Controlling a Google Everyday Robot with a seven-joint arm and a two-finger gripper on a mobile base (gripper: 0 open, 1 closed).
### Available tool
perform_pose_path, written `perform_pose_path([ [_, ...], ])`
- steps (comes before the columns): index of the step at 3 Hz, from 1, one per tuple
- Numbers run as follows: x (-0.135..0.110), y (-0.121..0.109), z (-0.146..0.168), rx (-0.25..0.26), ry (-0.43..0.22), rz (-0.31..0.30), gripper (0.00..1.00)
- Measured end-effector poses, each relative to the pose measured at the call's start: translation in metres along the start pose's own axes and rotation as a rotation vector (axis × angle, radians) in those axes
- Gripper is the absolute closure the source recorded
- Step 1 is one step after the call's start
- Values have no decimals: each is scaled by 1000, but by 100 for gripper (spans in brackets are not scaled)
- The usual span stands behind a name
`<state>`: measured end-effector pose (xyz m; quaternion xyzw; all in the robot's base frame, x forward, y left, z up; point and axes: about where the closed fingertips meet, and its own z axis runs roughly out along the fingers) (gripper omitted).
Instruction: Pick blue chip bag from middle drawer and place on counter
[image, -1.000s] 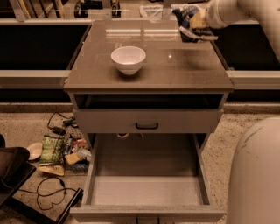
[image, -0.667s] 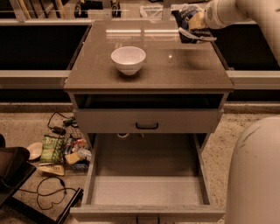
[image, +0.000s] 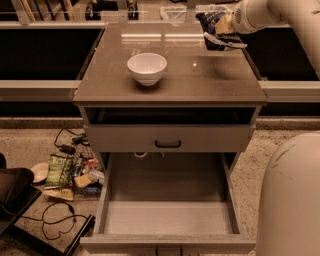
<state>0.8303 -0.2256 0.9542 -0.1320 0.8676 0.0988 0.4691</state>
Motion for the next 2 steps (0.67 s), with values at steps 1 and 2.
perform_pose_path([
  [1, 2, 2, 3, -3, 4, 0, 12],
  [2, 3, 3, 6, -6, 7, 0, 0],
])
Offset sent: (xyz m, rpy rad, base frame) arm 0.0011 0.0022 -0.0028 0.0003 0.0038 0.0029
